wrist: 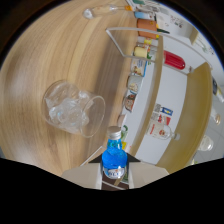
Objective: Make me a cup of Mount Fuji.
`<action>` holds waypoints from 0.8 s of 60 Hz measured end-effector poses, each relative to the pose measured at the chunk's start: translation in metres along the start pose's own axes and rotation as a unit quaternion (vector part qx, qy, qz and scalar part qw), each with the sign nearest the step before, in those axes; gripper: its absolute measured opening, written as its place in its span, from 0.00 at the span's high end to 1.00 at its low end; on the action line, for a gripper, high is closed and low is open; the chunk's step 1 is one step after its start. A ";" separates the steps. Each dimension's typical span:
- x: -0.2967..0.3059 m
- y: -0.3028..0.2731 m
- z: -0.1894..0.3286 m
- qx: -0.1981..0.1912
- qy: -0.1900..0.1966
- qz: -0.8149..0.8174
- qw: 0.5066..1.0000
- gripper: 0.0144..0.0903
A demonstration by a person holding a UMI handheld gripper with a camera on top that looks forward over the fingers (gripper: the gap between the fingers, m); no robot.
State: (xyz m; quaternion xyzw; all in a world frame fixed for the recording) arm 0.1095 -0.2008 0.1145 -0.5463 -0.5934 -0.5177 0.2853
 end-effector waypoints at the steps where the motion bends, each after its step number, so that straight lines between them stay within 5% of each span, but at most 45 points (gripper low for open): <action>1: 0.000 0.001 0.001 -0.003 -0.001 -0.013 1.000 0.73; 15: 0.002 -0.001 0.001 -0.009 -0.013 -0.035 0.999 0.72; 29: 0.040 -0.008 -0.026 0.056 -0.009 0.191 0.980 0.72; 43: 0.095 0.029 -0.065 0.151 -0.008 0.564 0.811 0.72; 48: 0.089 0.062 -0.063 0.145 -0.021 0.655 0.741 0.71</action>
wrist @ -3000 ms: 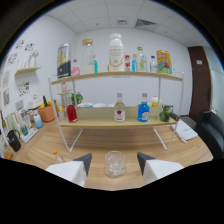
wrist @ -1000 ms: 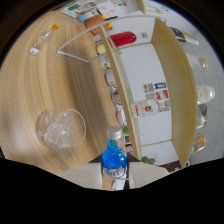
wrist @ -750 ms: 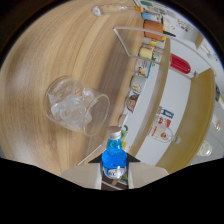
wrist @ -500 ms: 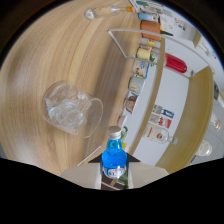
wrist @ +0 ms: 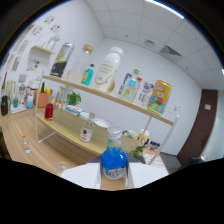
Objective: Make me a cup of Mount Fuji.
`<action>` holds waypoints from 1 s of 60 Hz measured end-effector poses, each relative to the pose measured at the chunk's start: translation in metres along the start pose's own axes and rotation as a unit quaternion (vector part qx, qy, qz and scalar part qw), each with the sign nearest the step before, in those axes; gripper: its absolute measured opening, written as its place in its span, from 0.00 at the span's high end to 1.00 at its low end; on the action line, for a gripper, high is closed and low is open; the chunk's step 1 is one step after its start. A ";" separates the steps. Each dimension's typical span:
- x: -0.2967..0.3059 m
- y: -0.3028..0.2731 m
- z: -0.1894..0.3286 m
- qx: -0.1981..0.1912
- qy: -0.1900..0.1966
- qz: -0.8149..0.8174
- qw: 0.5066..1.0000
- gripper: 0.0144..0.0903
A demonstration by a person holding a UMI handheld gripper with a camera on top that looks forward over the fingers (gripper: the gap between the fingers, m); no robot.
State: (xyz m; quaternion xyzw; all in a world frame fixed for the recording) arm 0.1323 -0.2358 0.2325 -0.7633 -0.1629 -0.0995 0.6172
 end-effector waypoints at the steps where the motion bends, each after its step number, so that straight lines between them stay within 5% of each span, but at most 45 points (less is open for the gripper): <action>1: 0.006 0.004 -0.001 -0.002 0.003 0.020 1.000 0.71; 14: 0.071 0.101 0.013 -0.051 0.033 0.179 0.982 0.72; 29: 0.078 0.201 0.042 -0.131 0.029 0.218 0.967 0.72; 60: 0.058 0.254 0.043 -0.210 0.012 0.209 0.955 0.70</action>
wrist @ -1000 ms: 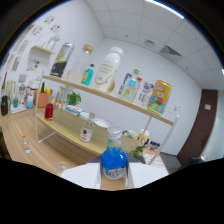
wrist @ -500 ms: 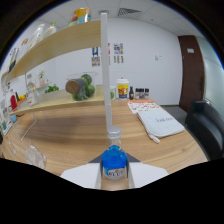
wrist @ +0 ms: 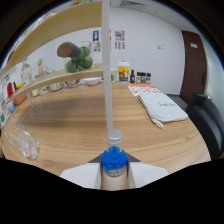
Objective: Make me a cup of Mount Fuji.
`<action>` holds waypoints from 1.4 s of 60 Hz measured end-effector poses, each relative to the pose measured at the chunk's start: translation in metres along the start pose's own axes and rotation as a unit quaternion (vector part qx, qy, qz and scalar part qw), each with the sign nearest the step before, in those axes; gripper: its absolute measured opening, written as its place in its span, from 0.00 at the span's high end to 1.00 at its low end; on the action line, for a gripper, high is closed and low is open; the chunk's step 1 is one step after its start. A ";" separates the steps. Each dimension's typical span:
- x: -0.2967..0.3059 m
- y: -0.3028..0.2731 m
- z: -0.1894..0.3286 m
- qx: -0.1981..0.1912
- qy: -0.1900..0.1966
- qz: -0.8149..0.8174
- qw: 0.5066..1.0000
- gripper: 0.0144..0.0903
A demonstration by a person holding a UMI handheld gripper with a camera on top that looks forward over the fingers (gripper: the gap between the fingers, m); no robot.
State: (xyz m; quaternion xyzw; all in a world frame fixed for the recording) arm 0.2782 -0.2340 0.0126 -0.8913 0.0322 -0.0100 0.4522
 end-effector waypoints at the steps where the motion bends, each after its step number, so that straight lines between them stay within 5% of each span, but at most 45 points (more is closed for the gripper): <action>1: 0.000 0.001 -0.001 -0.001 0.001 0.000 1.000 0.70; 9: 0.003 0.007 -0.008 -0.005 0.010 0.008 1.000 0.64; 13: 0.004 0.003 -0.016 0.003 0.016 0.013 1.000 0.47; 18: 0.001 -0.013 -0.034 0.023 0.021 0.018 0.999 0.12; 21: 0.000 -0.026 -0.049 0.036 0.033 0.018 0.999 0.06; 32: -0.044 -0.071 -0.110 0.085 0.041 0.016 0.995 0.07; 42: -0.131 -0.079 -0.136 0.097 0.001 0.014 0.995 0.07; 43: -0.140 -0.078 -0.136 0.099 -0.004 0.013 0.995 0.15; 44: -0.149 -0.077 -0.137 0.097 -0.008 0.011 0.995 0.08; 56: -0.236 -0.071 -0.132 0.076 -0.037 -0.009 0.996 0.06; 84: -0.350 -0.322 -0.205 0.215 -0.052 -0.009 0.975 0.06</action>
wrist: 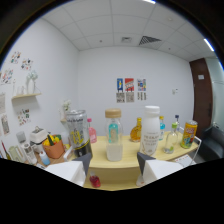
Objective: Make me a cup of Mount Fuji.
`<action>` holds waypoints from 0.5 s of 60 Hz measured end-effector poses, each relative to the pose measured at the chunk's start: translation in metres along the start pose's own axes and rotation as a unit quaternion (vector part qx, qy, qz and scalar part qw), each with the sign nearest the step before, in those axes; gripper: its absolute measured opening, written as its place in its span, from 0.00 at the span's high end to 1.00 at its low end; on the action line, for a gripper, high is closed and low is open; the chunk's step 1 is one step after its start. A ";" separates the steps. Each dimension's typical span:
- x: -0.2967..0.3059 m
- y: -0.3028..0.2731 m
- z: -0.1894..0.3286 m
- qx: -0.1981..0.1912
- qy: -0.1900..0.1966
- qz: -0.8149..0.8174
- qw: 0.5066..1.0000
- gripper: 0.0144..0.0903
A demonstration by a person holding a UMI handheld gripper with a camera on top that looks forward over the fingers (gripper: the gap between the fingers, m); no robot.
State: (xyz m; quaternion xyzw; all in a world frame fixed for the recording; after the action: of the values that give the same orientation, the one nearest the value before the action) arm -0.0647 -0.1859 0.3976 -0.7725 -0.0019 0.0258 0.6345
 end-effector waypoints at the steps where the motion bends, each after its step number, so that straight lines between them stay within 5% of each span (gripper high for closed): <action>1: -0.001 -0.005 0.003 0.003 0.001 0.001 1.000 0.06; 9: -0.005 -0.020 0.039 0.006 0.003 -0.007 1.000 0.11; 26: 0.004 -0.015 0.094 -0.004 0.017 0.018 1.000 0.62; 30: 0.003 -0.016 0.093 -0.003 0.018 0.017 1.000 0.64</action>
State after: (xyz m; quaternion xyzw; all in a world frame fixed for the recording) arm -0.0651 -0.0915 0.3952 -0.7750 0.0223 0.0226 0.6312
